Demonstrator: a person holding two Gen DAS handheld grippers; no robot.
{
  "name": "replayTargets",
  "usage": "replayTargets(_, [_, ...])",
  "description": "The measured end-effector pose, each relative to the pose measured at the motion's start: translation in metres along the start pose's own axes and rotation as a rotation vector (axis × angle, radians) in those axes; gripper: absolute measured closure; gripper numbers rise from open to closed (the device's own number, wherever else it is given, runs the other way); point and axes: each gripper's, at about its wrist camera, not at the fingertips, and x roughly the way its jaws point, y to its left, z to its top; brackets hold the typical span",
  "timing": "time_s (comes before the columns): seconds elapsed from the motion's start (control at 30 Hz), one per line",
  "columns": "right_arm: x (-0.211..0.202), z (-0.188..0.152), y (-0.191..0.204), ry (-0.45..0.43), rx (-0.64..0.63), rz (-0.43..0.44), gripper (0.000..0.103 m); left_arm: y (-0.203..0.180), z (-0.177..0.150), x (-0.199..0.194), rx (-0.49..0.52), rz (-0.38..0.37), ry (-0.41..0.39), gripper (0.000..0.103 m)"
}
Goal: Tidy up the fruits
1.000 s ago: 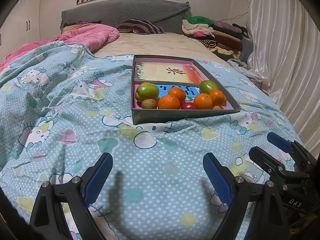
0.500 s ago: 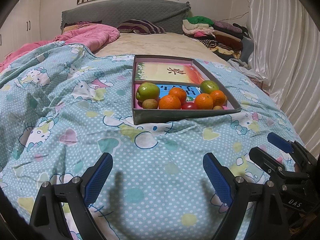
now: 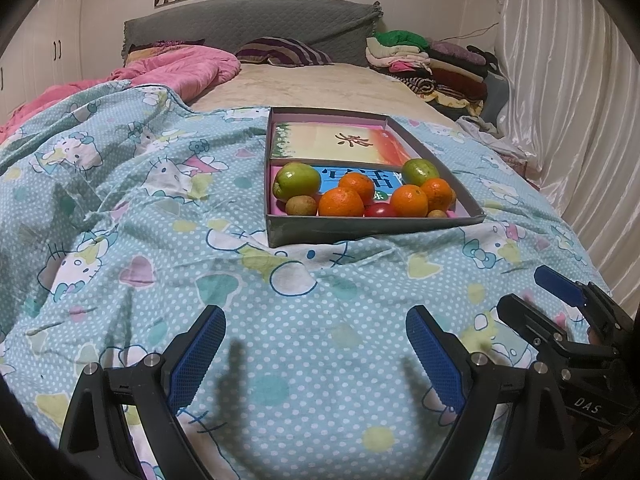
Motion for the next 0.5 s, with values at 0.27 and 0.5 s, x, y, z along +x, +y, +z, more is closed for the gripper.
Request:
replayTargets(0.27, [0.002,0.000,-0.003,0.006,0.003,-0.006,0.019,0.000,0.000,0.003,-0.001,-0.004,0.008,0.011])
replayTargets(0.5, [0.003,0.003,-0.015,0.008,0.045,-0.027,0.019,0.019,0.008,0.012,-0.057,0.017,0.042,0.011])
